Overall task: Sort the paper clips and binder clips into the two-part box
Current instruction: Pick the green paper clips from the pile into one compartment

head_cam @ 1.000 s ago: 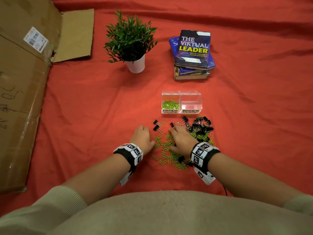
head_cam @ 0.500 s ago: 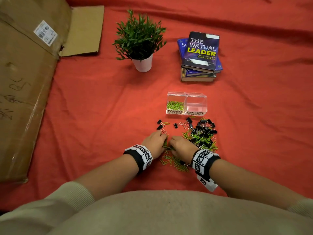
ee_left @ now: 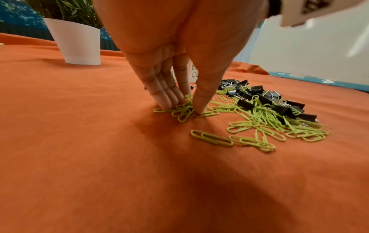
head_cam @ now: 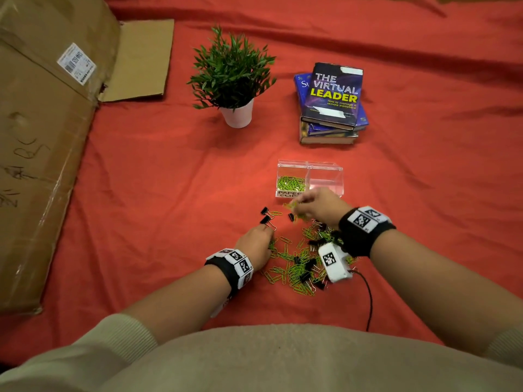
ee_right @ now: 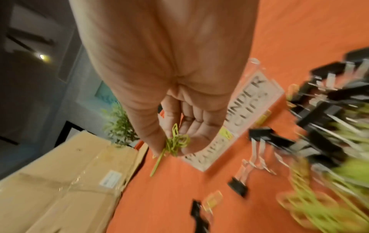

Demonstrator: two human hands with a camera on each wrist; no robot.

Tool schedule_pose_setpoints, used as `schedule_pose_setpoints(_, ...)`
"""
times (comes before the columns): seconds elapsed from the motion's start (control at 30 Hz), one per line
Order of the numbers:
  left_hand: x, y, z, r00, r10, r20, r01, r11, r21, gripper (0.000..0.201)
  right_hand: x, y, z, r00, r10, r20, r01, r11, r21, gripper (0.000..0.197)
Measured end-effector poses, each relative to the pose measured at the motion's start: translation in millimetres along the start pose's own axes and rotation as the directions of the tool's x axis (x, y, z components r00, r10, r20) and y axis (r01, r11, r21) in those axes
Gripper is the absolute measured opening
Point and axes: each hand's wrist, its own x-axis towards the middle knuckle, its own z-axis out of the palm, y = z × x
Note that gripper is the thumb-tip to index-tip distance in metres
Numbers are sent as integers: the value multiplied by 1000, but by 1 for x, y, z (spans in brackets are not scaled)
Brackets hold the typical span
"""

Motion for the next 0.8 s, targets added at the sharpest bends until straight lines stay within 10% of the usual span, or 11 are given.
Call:
schedule_pose_setpoints(0.23, 0, 4, 5, 999, 5, 50, -4, 999, -34, 33, 62, -38, -22, 947, -89, -309, -1, 960, -281, 15)
schedule_pose_setpoints(0.53, 1, 4, 7, 999, 1, 36, 2, 998, -61, 28, 48, -16, 8, 903, -341, -260, 125, 790, -600, 33)
schedule_pose_setpoints(0.8, 2, -5, -9, 994, -104, -35, 90, 955, -283, 19, -7, 48, 67, 977, -130, 167, 211, 669, -713, 43)
